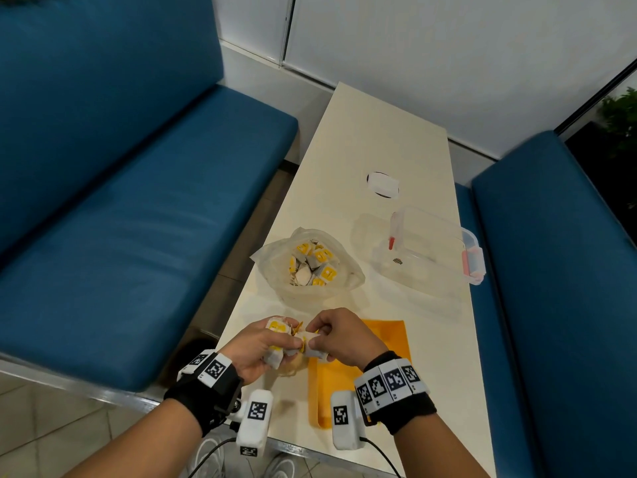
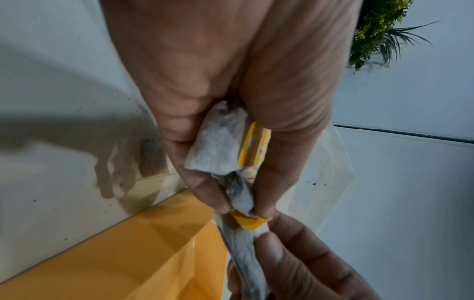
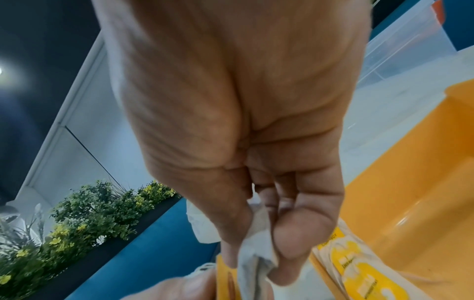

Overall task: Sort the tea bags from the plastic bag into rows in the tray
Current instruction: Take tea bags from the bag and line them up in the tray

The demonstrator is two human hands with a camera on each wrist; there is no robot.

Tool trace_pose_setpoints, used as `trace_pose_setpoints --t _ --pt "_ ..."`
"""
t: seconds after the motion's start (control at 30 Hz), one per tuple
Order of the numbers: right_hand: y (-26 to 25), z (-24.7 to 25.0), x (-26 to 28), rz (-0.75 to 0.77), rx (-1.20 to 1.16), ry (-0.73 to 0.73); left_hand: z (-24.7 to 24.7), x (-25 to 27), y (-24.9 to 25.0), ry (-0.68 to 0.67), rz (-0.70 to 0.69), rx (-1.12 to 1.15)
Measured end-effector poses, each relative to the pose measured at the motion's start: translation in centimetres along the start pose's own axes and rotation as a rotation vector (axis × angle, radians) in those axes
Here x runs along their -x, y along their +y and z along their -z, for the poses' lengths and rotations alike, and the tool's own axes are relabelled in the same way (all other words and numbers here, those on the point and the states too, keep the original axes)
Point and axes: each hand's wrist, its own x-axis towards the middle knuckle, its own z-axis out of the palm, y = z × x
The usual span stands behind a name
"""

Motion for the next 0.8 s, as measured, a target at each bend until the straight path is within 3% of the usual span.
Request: trace_pose_setpoints --t 0.3,0.47,0.63,0.8 --pt "-0.34 0.75 0.50 0.014 -0.013 0.013 0.31 0.11 0.13 -0.060 0.097 0.128" --pt "-0.78 0.72 0.47 0.008 -0.102 0.024 0.31 0.12 0.27 -0.144 0.112 -0.039" --pt "-0.22 0.49 0.41 -0.026 -0.201 0.038 0.71 -0.33 0.35 -0.047 0.130 -0.005" --pt "0.13 0.57 0.64 -0.013 -0.241 0.066 0.87 -0.05 0.18 -0.035 0.089 0.052"
